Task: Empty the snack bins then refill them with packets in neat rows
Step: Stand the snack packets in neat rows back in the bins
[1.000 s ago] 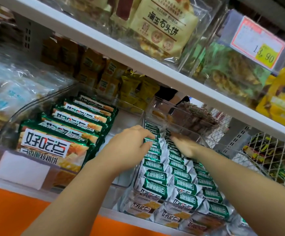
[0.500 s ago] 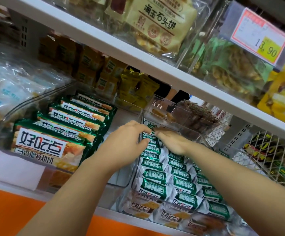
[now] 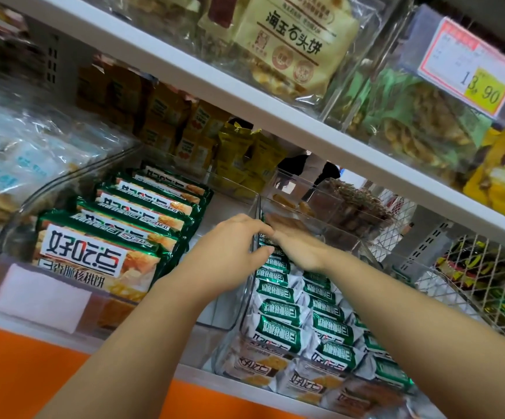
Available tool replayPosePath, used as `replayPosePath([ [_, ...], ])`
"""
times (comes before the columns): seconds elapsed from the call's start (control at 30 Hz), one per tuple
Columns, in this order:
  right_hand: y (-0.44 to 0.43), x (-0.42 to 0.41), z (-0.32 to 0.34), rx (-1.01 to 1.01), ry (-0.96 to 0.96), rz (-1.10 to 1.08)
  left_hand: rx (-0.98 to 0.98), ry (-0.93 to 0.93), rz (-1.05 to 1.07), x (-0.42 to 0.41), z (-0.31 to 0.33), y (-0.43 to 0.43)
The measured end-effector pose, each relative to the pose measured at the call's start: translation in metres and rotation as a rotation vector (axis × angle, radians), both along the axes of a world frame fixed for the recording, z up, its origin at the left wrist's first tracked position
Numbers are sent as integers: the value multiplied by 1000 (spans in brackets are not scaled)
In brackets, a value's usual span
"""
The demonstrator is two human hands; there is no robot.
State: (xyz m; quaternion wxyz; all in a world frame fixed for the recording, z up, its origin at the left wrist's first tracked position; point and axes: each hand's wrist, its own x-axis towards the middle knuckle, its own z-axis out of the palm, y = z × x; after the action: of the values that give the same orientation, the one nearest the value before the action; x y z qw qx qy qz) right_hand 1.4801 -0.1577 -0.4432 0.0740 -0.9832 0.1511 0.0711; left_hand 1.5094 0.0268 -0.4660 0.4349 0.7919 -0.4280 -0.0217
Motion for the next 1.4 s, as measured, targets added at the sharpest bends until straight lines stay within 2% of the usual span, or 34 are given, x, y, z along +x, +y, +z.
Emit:
replayPosePath([
  [0.1, 23, -37, 4, 26, -70, 85, -22, -19, 2, 1, 0, -1],
  [0.2, 40, -72, 2, -66, 164, 172, -33, -27, 14, 1, -1, -2],
  [0.27, 45, -83, 3, -70, 243, 185, -27, -32, 16, 1, -2, -1],
  [0.4, 49, -90, 13, 83, 207, 172, -22, -27, 19, 0, -1, 1],
  [0.6, 58, -103, -5, -161, 161, 245, -8, -49, 34, -2, -1, 1],
  [0.87, 73, -119, -5, -240, 128, 201, -13, -45, 24, -2, -1, 3],
  [1.17, 74, -115, -11, -207, 185, 156, 8, -79, 43, -10, -1, 4],
  [1.23, 74, -117, -7, -118, 145, 131, 53, -109, 44, -19, 0, 13],
  [1.3, 82, -120, 0, -25, -9, 111, 146, -176, 72, -21, 4, 28],
  [1.4, 101, -121, 3, 1, -203, 156, 263, -295, 220, -14, 12, 61],
])
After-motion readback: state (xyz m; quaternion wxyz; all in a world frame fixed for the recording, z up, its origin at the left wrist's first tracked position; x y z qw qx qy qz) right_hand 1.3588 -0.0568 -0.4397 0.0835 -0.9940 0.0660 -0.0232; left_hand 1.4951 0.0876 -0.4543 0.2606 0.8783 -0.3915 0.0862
